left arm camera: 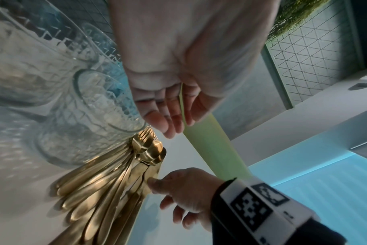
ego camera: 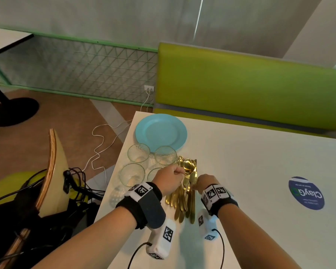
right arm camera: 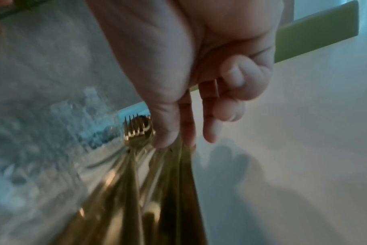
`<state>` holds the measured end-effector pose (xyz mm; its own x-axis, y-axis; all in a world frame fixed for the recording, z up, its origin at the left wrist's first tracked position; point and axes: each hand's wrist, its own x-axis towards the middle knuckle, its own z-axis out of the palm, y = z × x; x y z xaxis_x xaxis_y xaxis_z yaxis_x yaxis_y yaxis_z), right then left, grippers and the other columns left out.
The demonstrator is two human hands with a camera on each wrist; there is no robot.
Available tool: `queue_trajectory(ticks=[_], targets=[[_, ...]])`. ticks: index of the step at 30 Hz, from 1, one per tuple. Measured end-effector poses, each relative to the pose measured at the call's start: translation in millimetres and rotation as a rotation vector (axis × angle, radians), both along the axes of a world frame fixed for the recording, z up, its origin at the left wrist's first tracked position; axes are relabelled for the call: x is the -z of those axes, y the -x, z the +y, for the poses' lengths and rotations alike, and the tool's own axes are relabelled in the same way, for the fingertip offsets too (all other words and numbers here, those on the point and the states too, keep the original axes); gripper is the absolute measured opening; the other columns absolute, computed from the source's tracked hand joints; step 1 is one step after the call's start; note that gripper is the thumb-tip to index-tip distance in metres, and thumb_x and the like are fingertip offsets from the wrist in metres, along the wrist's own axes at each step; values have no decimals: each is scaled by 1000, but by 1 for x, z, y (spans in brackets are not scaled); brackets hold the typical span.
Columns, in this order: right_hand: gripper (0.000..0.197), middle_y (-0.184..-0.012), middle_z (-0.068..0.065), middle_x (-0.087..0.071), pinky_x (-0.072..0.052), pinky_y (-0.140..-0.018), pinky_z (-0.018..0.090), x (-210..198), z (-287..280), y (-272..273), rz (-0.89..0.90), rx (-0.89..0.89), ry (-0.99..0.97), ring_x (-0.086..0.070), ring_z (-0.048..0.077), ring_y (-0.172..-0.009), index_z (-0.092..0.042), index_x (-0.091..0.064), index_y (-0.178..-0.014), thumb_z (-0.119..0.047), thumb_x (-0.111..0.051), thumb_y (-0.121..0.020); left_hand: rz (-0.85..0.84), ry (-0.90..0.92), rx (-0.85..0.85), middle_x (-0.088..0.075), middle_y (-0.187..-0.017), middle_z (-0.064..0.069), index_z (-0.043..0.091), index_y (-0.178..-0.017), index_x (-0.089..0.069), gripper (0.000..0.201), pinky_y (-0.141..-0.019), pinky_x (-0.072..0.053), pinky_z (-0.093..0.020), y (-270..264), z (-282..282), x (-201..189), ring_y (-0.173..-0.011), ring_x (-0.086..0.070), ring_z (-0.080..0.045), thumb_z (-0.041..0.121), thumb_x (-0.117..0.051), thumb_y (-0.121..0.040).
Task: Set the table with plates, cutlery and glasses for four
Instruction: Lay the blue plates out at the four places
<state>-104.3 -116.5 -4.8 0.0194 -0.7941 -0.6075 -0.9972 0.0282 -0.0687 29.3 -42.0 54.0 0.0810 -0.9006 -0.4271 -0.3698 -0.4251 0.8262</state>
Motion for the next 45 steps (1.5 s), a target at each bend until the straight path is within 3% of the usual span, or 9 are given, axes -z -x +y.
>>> queue_trajectory(ticks=[4,6,12,16,24,31,37,41,45], targets=[[50,-96,3,-65,-47,-73,24,-26,-18,4,-14,35,43,-64,18,-95,-6,-65,-105,-50,-48,-91,49,60,-49,-58,-93,4,23,-101,-57,14,-78,-49,-23,-8,-5,-9,-84,-56,-11,16,-48,-94],[48,-101,3,-68,-52,-81,26,-36,-33,8,-168,172,29,-66,18,-89,-3,-64,-104,-47,-50,-91,94,84,-90,-58,-94,4,20,-103,-57,15,-72,-50,-21,-12,-10,-16,-78,-57,-9,14,-48,-94],[19,-77,8,-60,-35,-44,24,-49,-80,9,-781,782,-72,-47,17,-51,-2,-62,-101,-16,-64,-88,187,136,-227,-57,-92,3,16,-104,-55,14,-60,-45,-18,-24,-44,-36,-70,-55,-9,10,-46,-95],[13,-77,13,-55,-32,-33,15,-35,-113,-8,-838,832,-109,-41,17,-40,-2,-59,-76,-7,-61,-87,203,138,-337,-57,-87,4,15,-101,-54,14,-54,-43,-18,-40,-69,-42,-66,-55,-9,8,-45,-94],[21,-70,16,-49,-38,-38,19,-3,-156,-50,-773,732,-251,-45,23,-51,0,-50,-77,-13,-64,-86,207,139,-458,-58,-85,4,17,-96,-54,17,-49,-39,-17,-67,-103,-35,-63,-54,-10,5,-42,-93],[41,-89,19,-60,-50,-92,47,15,-167,-67,-852,751,-334,-61,34,-85,0,-53,-114,-17,-71,-81,184,114,-476,-58,-83,7,20,-96,-54,19,-49,-40,-15,-69,-117,-24,-64,-55,-9,6,-40,-94],[45,-108,22,-61,-52,-80,45,11,-164,-70,-937,798,-292,-60,36,-94,8,-50,-122,-12,-66,-86,168,98,-465,-59,-86,6,17,-102,-54,20,-52,-41,-15,-64,-115,-19,-65,-55,-8,7,-40,-94],[37,-128,26,-54,-47,-93,51,3,-165,-70,-1040,861,-244,-56,40,-111,9,-48,-124,-1,-57,-90,168,101,-467,-59,-88,4,15,-103,-55,21,-54,-41,-17,-62,-112,-18,-66,-54,-9,5,-39,-94],[36,-119,28,-53,-43,-95,56,-6,-164,-62,-1072,862,-193,-53,42,-109,12,-42,-127,3,-48,-93,174,121,-471,-60,-89,1,17,-99,-55,21,-55,-41,-19,-61,-106,-16,-66,-54,-11,4,-40,-94]])
